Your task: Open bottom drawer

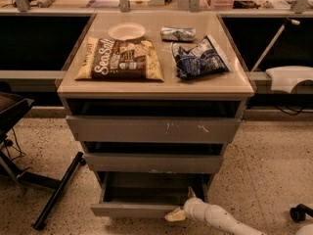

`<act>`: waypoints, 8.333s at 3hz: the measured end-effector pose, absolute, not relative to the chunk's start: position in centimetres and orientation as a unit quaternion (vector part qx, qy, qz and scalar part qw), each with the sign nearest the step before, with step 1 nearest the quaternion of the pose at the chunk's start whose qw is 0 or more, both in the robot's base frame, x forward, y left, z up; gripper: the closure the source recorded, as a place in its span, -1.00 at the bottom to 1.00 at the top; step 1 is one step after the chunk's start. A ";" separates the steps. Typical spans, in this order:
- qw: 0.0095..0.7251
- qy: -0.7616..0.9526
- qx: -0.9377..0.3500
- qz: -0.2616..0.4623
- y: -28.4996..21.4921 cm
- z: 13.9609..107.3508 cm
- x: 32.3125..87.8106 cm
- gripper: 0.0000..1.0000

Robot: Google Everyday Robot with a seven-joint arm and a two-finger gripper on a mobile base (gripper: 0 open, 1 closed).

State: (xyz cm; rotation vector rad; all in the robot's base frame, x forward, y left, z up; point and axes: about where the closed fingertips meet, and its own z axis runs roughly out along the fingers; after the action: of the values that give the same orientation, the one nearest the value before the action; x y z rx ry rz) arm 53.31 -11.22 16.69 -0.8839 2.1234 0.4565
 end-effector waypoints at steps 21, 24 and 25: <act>0.403 0.842 -0.293 0.207 -11.3 18.1 42.4 1.00; 0.404 0.845 -0.286 0.203 -11.2 18.0 40.8 1.00; 0.404 0.845 -0.286 0.203 -11.3 18.1 40.7 1.00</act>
Offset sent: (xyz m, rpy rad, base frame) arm 0.0000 0.0000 0.0000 0.0000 0.0000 0.0000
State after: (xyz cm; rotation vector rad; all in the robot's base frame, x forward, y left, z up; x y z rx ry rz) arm 40.68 -11.27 18.09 -0.7232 2.1338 0.5118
